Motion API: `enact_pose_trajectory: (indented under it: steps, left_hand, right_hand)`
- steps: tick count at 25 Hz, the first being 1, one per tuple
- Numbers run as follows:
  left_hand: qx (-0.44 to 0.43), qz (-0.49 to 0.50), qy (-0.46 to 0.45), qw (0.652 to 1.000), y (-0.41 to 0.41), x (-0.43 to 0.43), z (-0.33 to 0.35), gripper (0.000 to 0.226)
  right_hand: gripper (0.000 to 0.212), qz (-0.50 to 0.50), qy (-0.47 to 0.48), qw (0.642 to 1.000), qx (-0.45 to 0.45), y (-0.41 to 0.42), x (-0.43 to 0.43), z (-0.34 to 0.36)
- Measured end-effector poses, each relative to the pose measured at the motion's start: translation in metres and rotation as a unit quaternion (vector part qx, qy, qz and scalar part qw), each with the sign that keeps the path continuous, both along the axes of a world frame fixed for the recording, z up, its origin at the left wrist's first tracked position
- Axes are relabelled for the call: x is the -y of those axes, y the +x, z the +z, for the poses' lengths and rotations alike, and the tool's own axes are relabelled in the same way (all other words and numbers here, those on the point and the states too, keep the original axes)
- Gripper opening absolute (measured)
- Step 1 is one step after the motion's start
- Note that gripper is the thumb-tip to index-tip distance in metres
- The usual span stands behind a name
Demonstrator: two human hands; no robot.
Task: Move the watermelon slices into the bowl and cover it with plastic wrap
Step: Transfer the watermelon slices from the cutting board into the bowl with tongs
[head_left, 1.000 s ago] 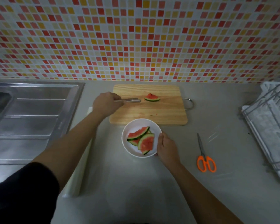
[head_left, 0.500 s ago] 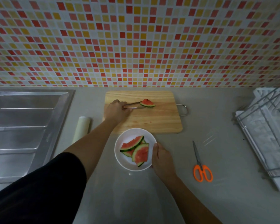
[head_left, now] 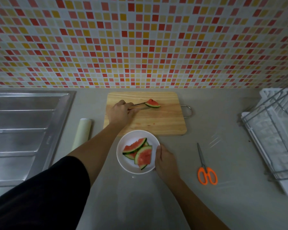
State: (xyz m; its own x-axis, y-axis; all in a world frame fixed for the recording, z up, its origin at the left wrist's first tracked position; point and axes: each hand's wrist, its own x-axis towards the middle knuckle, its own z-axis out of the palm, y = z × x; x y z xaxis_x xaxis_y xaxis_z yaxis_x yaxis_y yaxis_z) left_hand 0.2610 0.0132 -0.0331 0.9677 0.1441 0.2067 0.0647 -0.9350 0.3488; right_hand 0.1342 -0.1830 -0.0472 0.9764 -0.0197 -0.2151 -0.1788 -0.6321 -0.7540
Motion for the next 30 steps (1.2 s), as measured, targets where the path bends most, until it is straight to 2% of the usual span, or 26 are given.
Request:
enact_pose_trajectory:
  steps: [4, 10, 15, 19, 23, 26, 30]
  left_hand:
    - [-0.004, -0.002, -0.064, 0.998, -0.009, -0.019, 0.003, 0.033]
    - [-0.033, -0.011, -0.075, 0.997, -0.033, -0.056, 0.002, 0.033]
    - [-0.043, 0.006, -0.194, 0.98, -0.055, -0.069, 0.006, 0.03]
    - [-0.003, -0.072, -0.234, 0.969, -0.082, -0.079, 0.035, 0.027]
    - [-0.044, -0.179, -0.169, 0.968, -0.116, -0.079, 0.053, 0.027]
    - [-0.096, -0.207, -0.094, 0.969, -0.13, -0.067, 0.053, 0.029]
    - [-0.109, -0.202, 0.118, 0.966, -0.131, -0.065, 0.063, 0.033]
  right_hand:
    - [0.032, 0.008, -0.002, 1.0, 0.0, 0.001, 0.0, 0.0]
    - [0.03, 0.019, 0.004, 1.0, 0.017, 0.001, 0.002, 0.003]
    - [0.035, 0.02, -0.003, 0.999, 0.028, 0.002, 0.001, 0.003]
    - [0.036, 0.02, 0.004, 0.999, 0.024, 0.002, -0.001, 0.002]
    - [0.033, 0.022, -0.011, 0.999, 0.021, 0.002, 0.001, 0.002]
    - [0.035, 0.027, -0.01, 0.999, 0.029, 0.002, 0.001, 0.002]
    - [0.036, 0.024, -0.014, 0.999, 0.035, 0.001, 0.0, 0.003]
